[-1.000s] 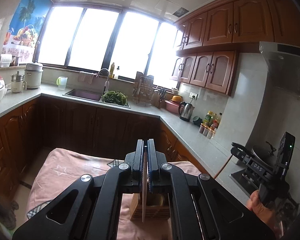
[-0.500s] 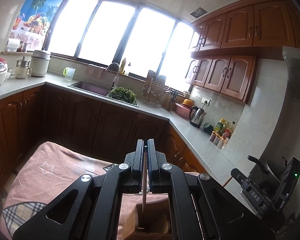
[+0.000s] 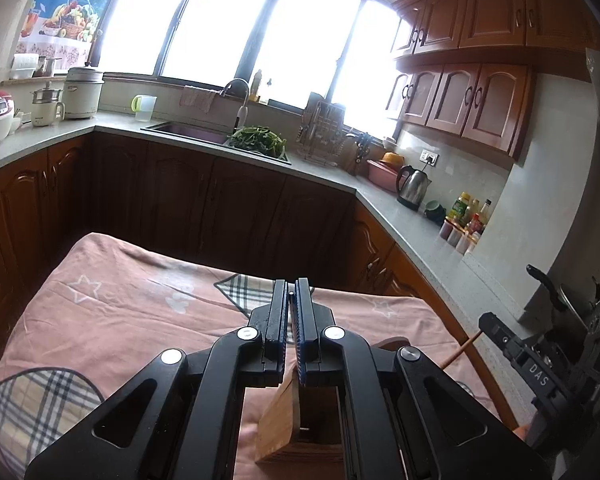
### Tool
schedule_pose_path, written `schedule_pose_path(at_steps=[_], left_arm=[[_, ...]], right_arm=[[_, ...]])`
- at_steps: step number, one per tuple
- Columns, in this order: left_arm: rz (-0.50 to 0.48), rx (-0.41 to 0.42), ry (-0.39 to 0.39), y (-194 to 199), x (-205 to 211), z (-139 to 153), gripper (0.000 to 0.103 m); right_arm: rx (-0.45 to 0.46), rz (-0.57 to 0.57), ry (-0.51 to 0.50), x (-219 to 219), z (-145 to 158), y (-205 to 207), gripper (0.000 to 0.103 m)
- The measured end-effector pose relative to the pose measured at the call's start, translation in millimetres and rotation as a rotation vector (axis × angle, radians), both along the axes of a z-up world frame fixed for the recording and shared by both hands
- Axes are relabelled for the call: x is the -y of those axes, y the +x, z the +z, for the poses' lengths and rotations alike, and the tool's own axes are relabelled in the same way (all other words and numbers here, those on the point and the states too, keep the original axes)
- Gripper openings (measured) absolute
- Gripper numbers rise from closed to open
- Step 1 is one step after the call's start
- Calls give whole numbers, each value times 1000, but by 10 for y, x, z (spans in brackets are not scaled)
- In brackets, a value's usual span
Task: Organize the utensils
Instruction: 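Lower the chopsticks into the holder and open both grippers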
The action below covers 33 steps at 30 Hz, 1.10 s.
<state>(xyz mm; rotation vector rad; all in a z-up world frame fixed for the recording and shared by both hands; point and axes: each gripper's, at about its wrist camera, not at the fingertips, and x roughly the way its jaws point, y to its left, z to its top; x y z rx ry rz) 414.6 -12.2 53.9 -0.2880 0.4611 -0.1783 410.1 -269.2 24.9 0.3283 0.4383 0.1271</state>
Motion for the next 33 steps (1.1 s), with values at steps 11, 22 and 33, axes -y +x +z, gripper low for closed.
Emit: schedule_pose_path(at_steps=[11, 22, 33], left_arm=[[-10, -26, -11, 46, -46, 9, 3], [-7, -12, -19, -126, -101, 113, 71], [-21, -40, 35, -686, -253, 84, 86]], right_arm=[[-45, 7, 28, 29, -44, 52, 10], [-34, 18, 82, 95, 29, -72, 72], [-49, 42, 118, 203, 65, -489, 87]])
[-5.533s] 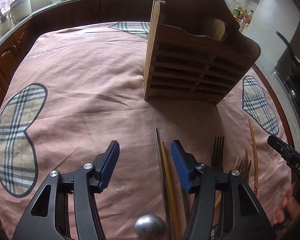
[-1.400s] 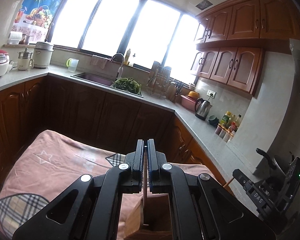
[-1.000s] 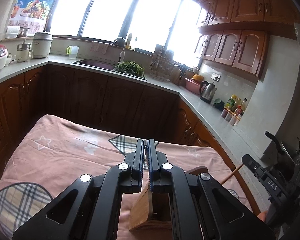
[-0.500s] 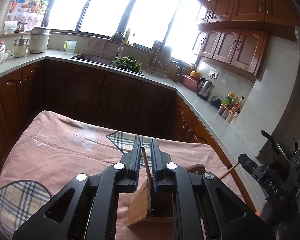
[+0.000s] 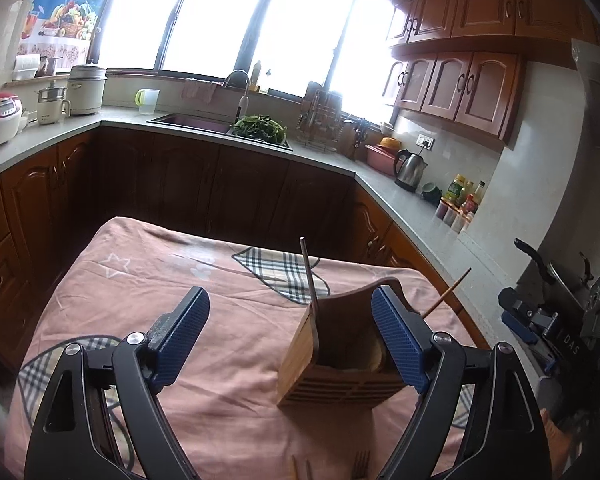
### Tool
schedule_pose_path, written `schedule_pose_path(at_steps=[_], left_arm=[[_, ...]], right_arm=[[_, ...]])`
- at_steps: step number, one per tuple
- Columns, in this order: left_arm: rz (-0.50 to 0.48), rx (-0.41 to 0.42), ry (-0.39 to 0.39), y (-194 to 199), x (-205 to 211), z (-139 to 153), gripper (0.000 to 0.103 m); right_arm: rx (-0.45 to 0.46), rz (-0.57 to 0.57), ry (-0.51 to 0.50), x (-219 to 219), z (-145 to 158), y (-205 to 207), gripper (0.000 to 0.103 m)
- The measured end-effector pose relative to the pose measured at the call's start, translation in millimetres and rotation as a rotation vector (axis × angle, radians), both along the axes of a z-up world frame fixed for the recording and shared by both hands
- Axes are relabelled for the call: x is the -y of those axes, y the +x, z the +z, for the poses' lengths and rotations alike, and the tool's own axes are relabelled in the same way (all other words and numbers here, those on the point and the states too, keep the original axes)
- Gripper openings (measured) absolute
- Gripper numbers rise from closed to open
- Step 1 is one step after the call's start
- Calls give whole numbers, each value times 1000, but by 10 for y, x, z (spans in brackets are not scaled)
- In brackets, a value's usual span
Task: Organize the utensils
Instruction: 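Lower the chopsticks into the holder and open both grippers, then move both open grippers back over the remaining utensils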
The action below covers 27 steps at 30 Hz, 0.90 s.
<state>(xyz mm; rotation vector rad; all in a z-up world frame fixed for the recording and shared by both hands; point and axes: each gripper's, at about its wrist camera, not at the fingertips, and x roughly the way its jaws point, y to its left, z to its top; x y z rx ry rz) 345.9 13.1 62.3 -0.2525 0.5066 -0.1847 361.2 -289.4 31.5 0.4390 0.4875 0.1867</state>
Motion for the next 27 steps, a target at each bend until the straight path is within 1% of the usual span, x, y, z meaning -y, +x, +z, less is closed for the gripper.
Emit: schedule_pose_path(at_steps=[4, 8, 12, 18, 23, 27], left_arm=[[-13, -19, 3, -279, -82, -71, 86], [-42, -35, 21, -549, -83, -162, 87], [-58, -58, 29, -781, -94, -282, 87], [-72, -88, 25, -1068, -114, -427, 87], [-92, -118, 27, -1244, -81, -563, 88], [-114, -142, 53, -1348, -10, -675, 88]], right_arm=[[-18, 5, 11, 38, -20, -234, 87], [-23, -8, -1, 60, -45, -514, 87], [-46, -1, 1, 71, -114, -756, 88], [-78, 0, 16, 99, -206, -1068, 88], [-101, 4, -16, 55, -305, -1332, 92], [-121, 8, -39, 6, -408, -1529, 92]])
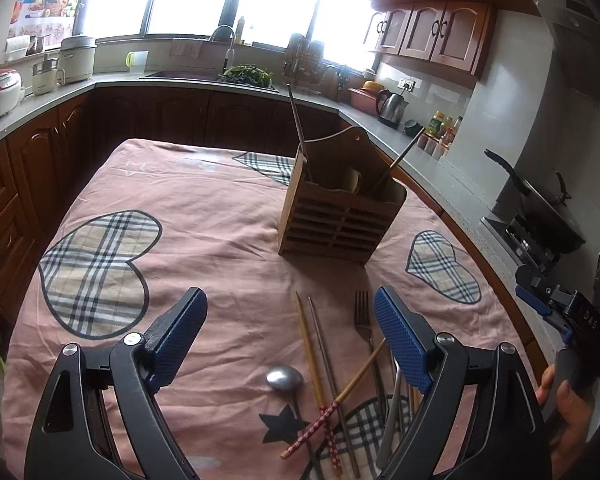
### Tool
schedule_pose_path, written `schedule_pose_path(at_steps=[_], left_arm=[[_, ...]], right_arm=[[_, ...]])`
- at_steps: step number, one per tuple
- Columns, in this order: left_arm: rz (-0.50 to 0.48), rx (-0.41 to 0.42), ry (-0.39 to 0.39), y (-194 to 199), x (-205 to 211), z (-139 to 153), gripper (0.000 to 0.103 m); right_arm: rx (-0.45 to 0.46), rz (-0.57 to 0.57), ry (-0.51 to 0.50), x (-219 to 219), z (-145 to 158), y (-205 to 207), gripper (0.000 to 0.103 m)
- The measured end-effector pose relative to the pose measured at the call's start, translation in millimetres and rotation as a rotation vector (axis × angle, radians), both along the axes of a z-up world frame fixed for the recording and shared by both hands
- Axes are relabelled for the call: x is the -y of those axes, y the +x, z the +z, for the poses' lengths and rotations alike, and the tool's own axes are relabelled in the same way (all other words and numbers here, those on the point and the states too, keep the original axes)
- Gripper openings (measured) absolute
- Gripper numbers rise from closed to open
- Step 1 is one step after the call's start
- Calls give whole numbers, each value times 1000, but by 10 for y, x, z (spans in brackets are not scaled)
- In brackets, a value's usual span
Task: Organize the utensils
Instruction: 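Move both open grippers back over the remaining utensils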
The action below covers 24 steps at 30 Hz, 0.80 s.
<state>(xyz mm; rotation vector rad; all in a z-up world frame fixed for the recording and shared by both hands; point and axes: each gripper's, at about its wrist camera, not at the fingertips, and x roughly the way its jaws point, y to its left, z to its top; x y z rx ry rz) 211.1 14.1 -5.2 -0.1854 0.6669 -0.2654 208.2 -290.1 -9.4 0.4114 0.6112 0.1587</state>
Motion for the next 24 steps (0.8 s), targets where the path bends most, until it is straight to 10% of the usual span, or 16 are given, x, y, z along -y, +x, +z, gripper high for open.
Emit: schedule_pose_path(at_steps=[24], left_arm=[[-238, -57, 175, -174, 631, -309, 87]], right_arm=[[-97, 0, 6, 53, -381, -327, 92]])
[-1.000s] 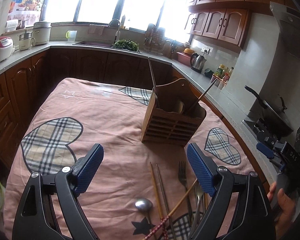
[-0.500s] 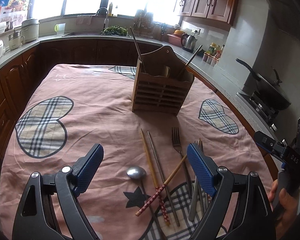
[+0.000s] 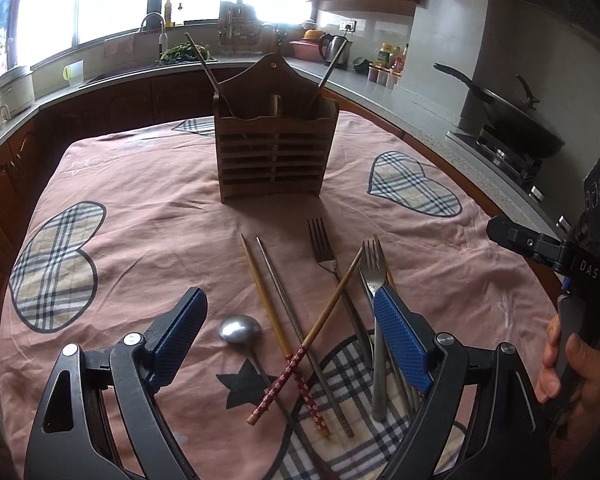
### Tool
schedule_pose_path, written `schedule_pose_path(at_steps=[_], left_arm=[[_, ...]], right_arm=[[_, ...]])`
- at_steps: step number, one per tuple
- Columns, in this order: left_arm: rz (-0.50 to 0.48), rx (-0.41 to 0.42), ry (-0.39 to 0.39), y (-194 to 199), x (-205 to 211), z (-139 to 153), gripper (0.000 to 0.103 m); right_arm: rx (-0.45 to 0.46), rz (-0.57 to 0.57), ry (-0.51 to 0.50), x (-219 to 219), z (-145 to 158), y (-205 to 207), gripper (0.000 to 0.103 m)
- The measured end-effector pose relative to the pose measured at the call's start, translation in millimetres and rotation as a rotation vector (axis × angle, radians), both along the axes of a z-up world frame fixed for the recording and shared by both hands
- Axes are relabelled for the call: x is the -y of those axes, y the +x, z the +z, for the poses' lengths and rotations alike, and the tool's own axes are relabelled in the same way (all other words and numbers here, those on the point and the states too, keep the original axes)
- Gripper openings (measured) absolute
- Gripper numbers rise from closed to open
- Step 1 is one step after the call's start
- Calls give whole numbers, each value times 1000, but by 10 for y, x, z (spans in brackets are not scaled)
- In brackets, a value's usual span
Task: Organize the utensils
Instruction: 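Move both open grippers back over the remaining utensils, then grasp a wooden chopstick with the left gripper while the right gripper grasps another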
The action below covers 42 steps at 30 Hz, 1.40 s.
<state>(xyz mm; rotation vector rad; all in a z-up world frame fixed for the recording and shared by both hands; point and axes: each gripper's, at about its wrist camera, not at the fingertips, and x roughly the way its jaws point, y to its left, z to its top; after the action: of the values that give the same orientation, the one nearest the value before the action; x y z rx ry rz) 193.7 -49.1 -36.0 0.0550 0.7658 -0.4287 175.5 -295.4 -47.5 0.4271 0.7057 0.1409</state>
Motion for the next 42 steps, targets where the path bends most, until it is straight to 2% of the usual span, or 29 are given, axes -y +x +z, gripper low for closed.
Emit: schedule_pose_path(at_steps=[3, 6, 8, 13, 15, 17, 20, 26, 28, 34, 37, 42], left_arm=[[-45, -14, 49, 58, 140, -85, 86], [-85, -42, 95, 143, 290, -213, 74], [-103, -69, 123, 207, 385, -320, 60], [-141, -122, 175, 313, 600, -553, 51], [-143, -159, 191, 365, 650, -641, 44], [-134, -179, 198, 387, 654, -690, 26], [-99, -224, 184, 415, 593, -706, 12], [-17, -343, 31, 431, 321, -696, 9], [-9, -352, 3, 452, 285, -669, 10], [-35, -329, 35, 673, 433, -599, 13], [-67, -320, 73, 796, 582, -609, 20], [-105, -325, 129, 925, 748, -708, 19]], right_arm=[[-15, -2, 12, 17, -55, 41, 91], [-33, -2, 22, 36, -112, 86, 86], [-46, -5, 26, 46, -153, 116, 82], [-83, -6, 34, 53, -262, 208, 70], [-95, -5, 36, 47, -298, 246, 66], [-105, -1, 33, 32, -331, 287, 59], [-120, 7, 25, 3, -377, 363, 51], [-166, 42, 12, -101, -516, 564, 37], [-180, 54, 6, -132, -560, 633, 36], [-224, 56, -21, -140, -659, 873, 24], [-247, 70, -15, -143, -714, 991, 20], [-286, 107, -38, -234, -799, 1137, 18]])
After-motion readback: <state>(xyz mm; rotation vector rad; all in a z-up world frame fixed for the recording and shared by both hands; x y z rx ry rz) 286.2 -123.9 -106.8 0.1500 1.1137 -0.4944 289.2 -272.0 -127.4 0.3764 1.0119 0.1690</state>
